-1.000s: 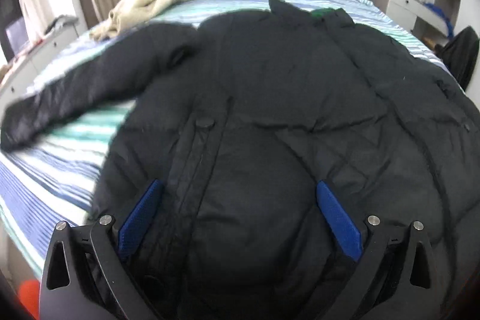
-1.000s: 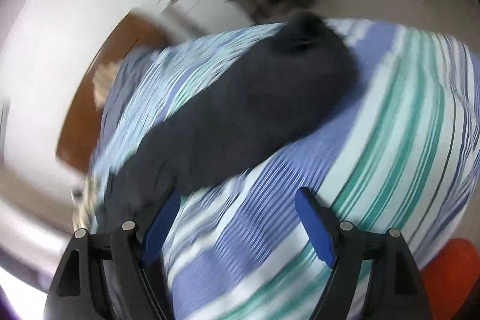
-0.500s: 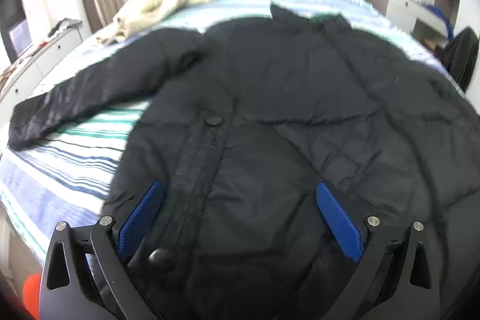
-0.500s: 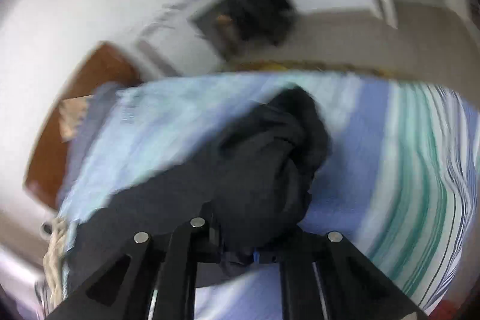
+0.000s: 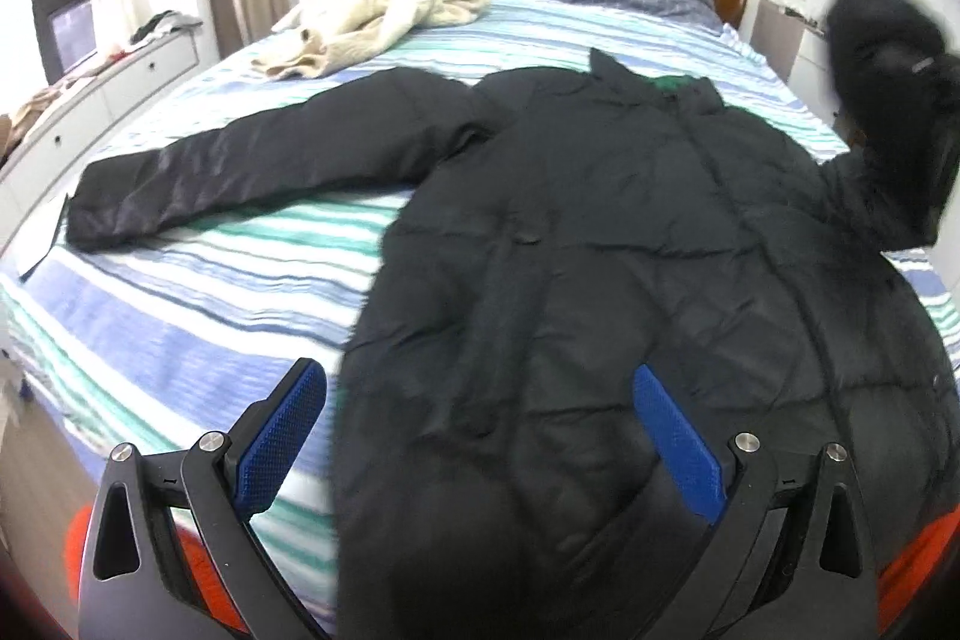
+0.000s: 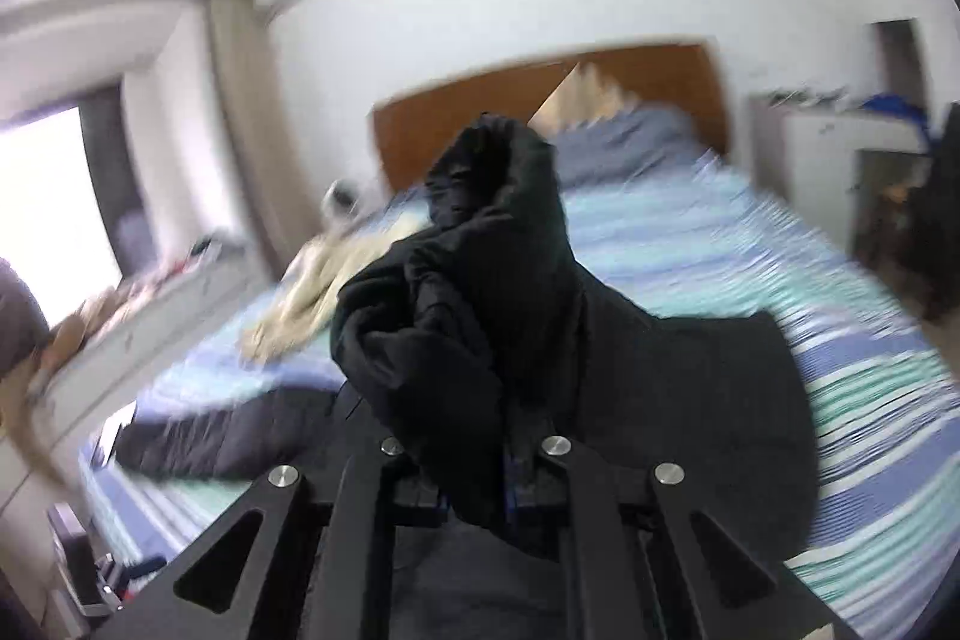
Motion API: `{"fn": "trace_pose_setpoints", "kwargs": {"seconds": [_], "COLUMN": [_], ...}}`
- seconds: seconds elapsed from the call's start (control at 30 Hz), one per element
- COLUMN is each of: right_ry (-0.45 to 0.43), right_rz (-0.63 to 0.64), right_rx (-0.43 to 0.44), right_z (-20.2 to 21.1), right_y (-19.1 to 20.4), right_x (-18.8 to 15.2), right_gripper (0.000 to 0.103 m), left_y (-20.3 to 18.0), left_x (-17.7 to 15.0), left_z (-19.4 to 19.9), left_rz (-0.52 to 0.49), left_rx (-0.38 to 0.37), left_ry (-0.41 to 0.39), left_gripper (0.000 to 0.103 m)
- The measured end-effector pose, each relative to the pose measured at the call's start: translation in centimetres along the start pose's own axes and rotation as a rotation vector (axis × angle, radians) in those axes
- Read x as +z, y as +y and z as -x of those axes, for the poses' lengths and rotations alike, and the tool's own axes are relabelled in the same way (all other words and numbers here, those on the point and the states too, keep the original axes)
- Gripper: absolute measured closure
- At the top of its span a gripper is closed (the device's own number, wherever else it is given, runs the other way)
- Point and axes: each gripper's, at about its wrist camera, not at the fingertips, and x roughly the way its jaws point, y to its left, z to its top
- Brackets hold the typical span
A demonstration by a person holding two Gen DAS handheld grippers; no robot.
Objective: Fold large clothes
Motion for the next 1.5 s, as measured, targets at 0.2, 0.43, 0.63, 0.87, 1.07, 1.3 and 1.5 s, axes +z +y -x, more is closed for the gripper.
{"fn": "trace_pose_setpoints", "kwargs": {"seconds": [0.2, 0.43, 0.63, 0.87, 1.07, 1.3, 1.5], "right_ry": [0.202, 0.204, 0.166, 0.09, 0.061, 0.103, 0.184], "right_rz": [-0.059, -0.108, -0.131, -0.119, -0.206, -0.161, -0.116], "right_rx": [0.101, 0.24, 0.199, 0.181, 0.086, -0.041, -0.083], "right_z": [-6.5, -1.3, 5.9, 13.1, 15.2, 10.5, 1.5], "right_y": [3.0, 2.4, -0.2, -4.6, -10.0, -10.8, -11.4], "right_x": [-8.1, -11.0, -13.7, -14.1, -13.2, -7.4, -1.4], "right_gripper": [0.053, 0.01, 0.01, 0.01, 0.01, 0.038, 0.053], "left_y": [1.7, -1.1, -6.8, -11.5, -8.9, -8.4, -6.4], "left_x": [0.1, 4.5, 8.5, 14.1, 20.5, 17.5, 16.5], "left_z": [0.9, -1.0, -9.1, -14.1, -14.5, -20.9, -21.1], "left_rz": [0.024, -0.002, -0.013, -0.105, -0.162, -0.199, -0.138], "left_rx": [0.019, -0.204, -0.36, -0.218, -0.017, 0.016, -0.033], "left_ry": [-0.001, 0.036, 0.194, 0.232, 0.061, 0.101, 0.097], "left_gripper": [0.001, 0.001, 0.001, 0.091, 0.09, 0.078, 0.07]}}
